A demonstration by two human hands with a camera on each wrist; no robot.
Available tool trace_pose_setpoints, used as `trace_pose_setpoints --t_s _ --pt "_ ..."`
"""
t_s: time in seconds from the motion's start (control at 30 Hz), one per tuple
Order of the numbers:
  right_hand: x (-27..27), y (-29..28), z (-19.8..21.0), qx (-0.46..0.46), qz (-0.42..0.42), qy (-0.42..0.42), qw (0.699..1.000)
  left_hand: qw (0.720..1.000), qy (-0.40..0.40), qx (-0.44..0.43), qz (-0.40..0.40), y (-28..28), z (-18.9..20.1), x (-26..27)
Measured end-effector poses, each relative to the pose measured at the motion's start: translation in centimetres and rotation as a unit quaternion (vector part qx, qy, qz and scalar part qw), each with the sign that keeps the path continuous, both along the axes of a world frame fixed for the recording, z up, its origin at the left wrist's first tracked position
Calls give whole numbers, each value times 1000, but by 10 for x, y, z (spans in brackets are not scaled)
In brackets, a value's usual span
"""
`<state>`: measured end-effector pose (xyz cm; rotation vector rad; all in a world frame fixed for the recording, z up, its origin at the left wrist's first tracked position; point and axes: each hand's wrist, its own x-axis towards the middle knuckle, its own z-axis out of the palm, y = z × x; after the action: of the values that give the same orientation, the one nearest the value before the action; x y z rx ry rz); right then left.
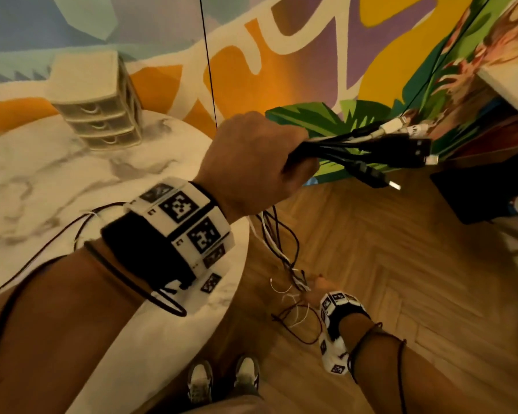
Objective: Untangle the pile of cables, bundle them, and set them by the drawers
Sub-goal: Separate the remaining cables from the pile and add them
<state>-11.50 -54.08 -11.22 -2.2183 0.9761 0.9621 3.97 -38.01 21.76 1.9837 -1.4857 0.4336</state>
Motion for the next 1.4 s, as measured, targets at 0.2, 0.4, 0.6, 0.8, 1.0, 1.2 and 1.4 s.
trace_pose_setpoints --t_s 0.2,0.4,0.6,0.8,1.0,1.2,1.4 --pt "31 19 123 244 -93 -401 878 910 413 -6 33 -5 -49 -23" --pt "44 60 220 491 -186 -476 705 813 577 85 0 18 -81 -52" --pt "43 91 225 415 -148 -399 804 801 587 92 77 39 -96 -77" --pt "41 116 216 347 -162 -396 835 876 392 276 58 76 -99 -71" --pt "36 137 222 314 -104 -455 827 990 102 77 57 72 -46 -53" --pt "30 142 203 250 -53 -451 855 989 88 115 33 64 -82 -56" --pt "31 153 183 148 28 -524 838 996 55 57 41 71 -96 -59"
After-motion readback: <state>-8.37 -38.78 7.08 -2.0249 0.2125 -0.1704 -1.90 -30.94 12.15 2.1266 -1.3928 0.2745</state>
